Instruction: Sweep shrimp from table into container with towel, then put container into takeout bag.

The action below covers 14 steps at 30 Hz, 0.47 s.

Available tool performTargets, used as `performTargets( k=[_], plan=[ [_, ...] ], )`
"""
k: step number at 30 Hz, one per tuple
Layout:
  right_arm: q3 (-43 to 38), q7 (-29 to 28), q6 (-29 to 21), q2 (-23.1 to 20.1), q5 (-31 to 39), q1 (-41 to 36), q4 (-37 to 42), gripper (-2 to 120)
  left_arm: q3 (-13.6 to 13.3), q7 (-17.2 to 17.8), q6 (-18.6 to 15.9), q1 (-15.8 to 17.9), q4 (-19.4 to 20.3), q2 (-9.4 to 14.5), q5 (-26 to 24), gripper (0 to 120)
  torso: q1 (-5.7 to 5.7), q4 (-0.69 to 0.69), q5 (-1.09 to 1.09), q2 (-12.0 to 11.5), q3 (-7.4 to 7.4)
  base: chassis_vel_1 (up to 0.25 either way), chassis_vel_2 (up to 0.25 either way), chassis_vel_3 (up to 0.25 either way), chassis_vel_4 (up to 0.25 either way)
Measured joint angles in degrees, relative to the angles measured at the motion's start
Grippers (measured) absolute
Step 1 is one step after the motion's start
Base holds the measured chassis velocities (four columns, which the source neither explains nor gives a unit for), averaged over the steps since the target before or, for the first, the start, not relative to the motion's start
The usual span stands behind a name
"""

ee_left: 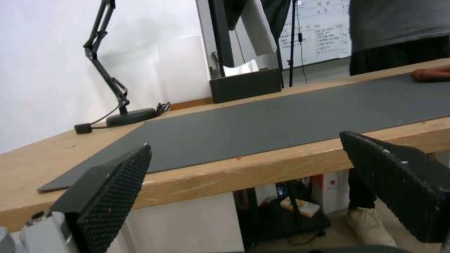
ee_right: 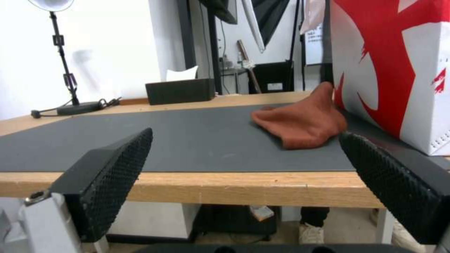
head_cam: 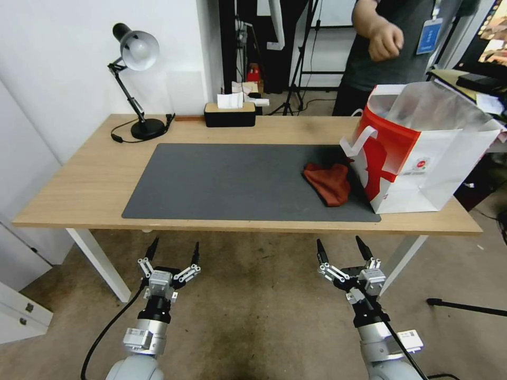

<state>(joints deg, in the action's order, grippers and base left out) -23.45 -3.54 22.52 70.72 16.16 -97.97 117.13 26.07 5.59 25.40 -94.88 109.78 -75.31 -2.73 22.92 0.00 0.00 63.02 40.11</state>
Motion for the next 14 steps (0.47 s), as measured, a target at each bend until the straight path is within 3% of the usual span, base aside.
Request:
performTargets(
  k=[14],
  plan=[
    [0.0,0.0,0.1,0.0,0.0,0.0,0.0,100,0.0,0.0,0.0,0.0,0.0,0.0,0.0,100,0.0,0.0,0.0,0.0,0.0,0.0,0.0,0.0,0.0]
  ],
)
